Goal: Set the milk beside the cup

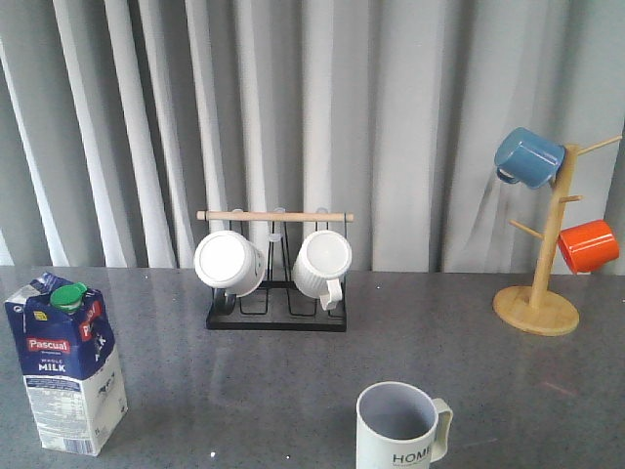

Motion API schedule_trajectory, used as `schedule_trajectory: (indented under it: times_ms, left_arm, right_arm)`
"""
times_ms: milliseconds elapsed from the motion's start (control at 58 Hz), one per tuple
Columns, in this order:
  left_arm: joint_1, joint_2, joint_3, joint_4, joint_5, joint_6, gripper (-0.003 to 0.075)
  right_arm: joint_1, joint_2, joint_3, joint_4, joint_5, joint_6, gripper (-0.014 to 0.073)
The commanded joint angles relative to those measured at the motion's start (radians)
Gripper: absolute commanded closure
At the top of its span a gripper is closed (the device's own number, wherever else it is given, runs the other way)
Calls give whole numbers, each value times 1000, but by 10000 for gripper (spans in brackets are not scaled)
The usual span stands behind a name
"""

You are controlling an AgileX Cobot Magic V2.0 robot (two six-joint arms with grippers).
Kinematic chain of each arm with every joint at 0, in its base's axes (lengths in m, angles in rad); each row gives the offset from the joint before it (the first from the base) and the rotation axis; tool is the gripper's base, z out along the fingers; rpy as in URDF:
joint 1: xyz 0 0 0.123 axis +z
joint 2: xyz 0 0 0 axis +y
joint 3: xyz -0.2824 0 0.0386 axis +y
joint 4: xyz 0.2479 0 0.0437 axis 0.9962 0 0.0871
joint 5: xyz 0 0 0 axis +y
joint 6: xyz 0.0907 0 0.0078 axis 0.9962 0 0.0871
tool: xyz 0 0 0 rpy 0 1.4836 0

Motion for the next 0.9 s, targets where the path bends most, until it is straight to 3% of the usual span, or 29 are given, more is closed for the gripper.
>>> schedule_trajectory:
  times_ms: [0, 242, 414, 569, 880]
  left_arm:
    - [-3, 43, -60, -45, -52, 71, 274]
    - [-3, 192, -320, -253, 36, 341, 152]
    - [-3, 361, -601, -227, 227, 521, 88]
    - [-3, 423, -728, -231, 239, 525, 99]
    - [-3, 422, -733, -278, 174, 504, 167]
  right_arm:
    - [-8, 1, -27, -43, -80, 84, 598]
    - [-8, 1, -27, -47, -88, 88, 598]
    - [-8, 1, -27, -47, -97, 89, 598]
    - [-8, 1, -27, -47, -101, 89, 598]
    - [-8, 1, -27, -42, -107, 93, 598]
